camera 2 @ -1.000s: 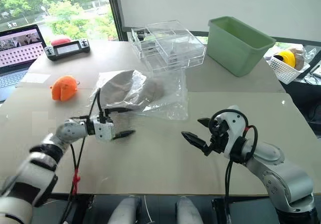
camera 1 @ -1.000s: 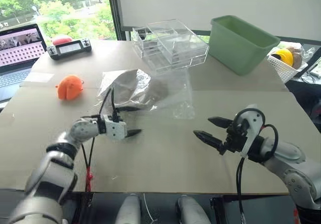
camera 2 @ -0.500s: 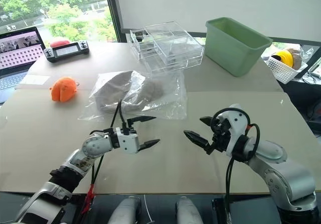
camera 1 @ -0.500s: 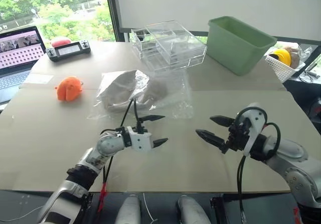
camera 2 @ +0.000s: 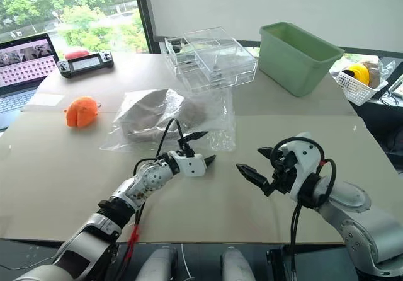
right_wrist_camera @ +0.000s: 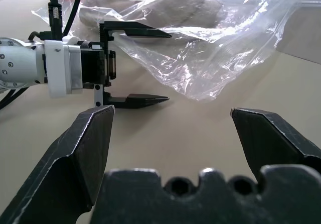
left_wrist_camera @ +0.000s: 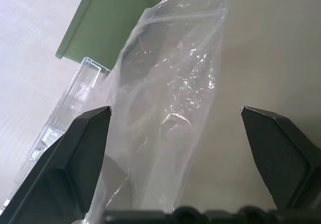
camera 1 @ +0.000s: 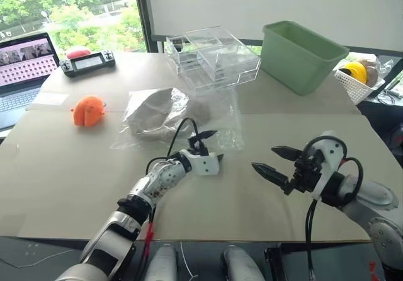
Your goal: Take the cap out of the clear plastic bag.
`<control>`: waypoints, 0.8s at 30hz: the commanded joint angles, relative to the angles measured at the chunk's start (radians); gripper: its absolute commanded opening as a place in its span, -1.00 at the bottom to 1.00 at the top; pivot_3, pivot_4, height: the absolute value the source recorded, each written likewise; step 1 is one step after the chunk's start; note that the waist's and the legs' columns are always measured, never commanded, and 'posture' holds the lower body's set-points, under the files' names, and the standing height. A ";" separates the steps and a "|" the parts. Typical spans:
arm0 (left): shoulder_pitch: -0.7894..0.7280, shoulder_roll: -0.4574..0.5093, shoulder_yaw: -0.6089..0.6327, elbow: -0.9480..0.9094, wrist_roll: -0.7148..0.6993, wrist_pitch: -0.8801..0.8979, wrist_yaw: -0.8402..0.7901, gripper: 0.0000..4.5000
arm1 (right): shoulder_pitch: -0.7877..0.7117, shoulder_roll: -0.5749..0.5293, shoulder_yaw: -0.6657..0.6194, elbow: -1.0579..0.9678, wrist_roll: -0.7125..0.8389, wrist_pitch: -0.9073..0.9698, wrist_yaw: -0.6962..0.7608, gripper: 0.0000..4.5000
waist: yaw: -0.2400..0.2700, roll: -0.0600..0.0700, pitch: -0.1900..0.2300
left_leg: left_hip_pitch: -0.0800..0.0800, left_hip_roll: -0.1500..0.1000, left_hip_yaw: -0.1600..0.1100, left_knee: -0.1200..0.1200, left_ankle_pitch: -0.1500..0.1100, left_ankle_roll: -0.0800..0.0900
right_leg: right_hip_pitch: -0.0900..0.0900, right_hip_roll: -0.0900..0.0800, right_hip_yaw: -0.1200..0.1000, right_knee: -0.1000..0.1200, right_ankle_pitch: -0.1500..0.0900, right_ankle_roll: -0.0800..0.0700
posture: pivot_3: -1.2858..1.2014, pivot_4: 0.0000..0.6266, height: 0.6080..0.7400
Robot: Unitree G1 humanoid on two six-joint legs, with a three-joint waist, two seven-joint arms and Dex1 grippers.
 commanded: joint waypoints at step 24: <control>-0.150 -0.105 -0.090 0.294 0.068 0.079 0.185 -0.99 | 0.043 0.002 -0.043 -0.067 0.019 -0.017 -0.051 1.00 | 0.004 0.002 -0.004 | 0.008 -0.002 -0.001 0.002 0.000 0.000 | 0.012 -0.001 0.000 -0.004 0.000 0.005 | 0.03 -0.52 0.92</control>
